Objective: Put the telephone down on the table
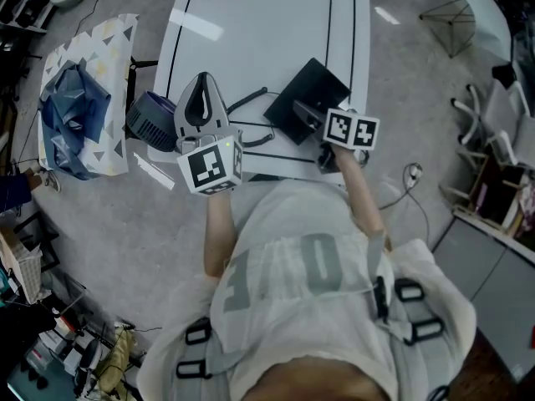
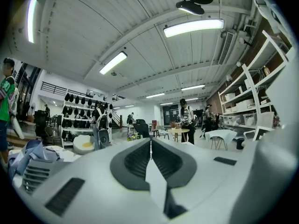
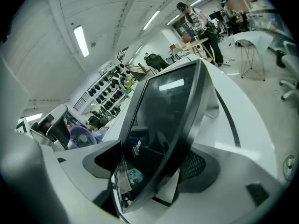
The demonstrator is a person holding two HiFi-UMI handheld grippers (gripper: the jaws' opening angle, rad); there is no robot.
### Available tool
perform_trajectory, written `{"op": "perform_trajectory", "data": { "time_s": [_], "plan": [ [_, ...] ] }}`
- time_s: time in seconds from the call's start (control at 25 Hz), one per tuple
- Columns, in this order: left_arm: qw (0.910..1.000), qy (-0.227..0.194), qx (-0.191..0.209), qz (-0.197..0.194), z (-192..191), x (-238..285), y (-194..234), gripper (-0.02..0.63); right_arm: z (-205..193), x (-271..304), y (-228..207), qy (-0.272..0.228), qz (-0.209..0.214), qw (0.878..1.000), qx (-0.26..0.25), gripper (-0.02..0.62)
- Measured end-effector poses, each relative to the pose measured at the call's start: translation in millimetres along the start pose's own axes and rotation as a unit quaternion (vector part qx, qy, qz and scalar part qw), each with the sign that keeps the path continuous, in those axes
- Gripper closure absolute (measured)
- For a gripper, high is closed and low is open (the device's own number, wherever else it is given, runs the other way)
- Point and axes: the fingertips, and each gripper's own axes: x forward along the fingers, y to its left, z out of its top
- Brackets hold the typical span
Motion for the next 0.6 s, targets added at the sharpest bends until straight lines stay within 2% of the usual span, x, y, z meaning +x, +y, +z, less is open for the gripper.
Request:
{"op": "perform_trajectory", "data": {
  "time_s": [0.4, 0.6],
  "plan": [
    [0.9999, 0.002, 0.003, -0.012, -1, 0, -14, 0.594, -9, -6, -2, -0.007, -0.026, 0.999, 0.037, 0.264],
    [0.9998, 0.004, 0.004, -0.019, -2, -1, -21, 0.594, -14, -11, -5, -0.004, -0.029, 0.999, 0.032, 0.264]
  ]
}}
